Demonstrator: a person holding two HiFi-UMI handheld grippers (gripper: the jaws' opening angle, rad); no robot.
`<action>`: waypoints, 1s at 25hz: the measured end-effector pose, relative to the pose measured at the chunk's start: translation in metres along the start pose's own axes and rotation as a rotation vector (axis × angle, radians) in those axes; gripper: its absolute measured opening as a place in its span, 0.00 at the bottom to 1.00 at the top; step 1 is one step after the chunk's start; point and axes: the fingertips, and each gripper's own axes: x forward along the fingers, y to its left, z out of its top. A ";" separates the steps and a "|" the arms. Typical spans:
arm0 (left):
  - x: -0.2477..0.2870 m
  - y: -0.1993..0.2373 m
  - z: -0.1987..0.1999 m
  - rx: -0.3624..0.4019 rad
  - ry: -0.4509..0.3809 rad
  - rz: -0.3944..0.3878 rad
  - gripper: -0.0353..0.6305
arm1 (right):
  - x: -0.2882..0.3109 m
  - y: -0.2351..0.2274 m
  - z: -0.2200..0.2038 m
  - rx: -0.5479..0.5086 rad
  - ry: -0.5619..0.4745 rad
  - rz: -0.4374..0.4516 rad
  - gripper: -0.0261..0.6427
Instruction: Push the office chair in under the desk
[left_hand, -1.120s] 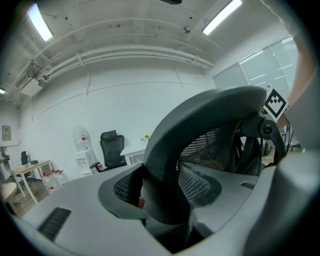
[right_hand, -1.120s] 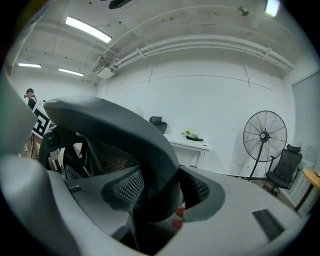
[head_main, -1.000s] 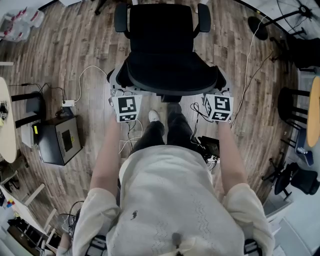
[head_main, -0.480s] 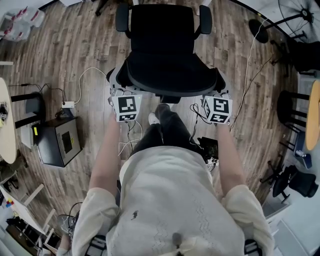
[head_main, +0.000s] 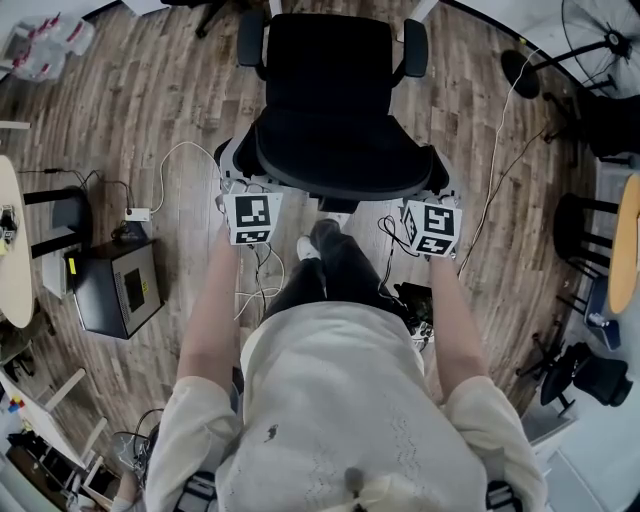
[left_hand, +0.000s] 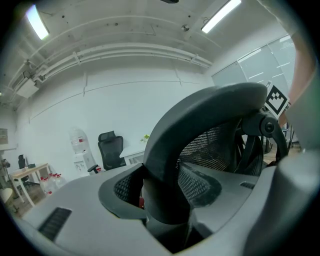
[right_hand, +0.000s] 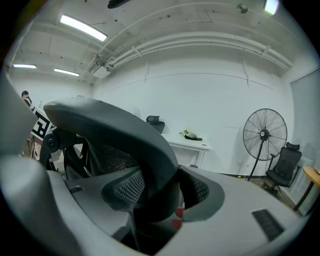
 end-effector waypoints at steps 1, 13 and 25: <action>0.004 0.001 0.001 0.001 0.000 0.000 0.41 | 0.004 -0.002 0.002 -0.001 0.000 -0.001 0.38; 0.042 0.008 0.010 0.012 -0.002 0.007 0.41 | 0.036 -0.022 0.012 0.005 0.005 0.001 0.38; 0.073 0.011 0.019 0.017 -0.002 0.009 0.41 | 0.060 -0.039 0.019 0.007 0.006 -0.006 0.38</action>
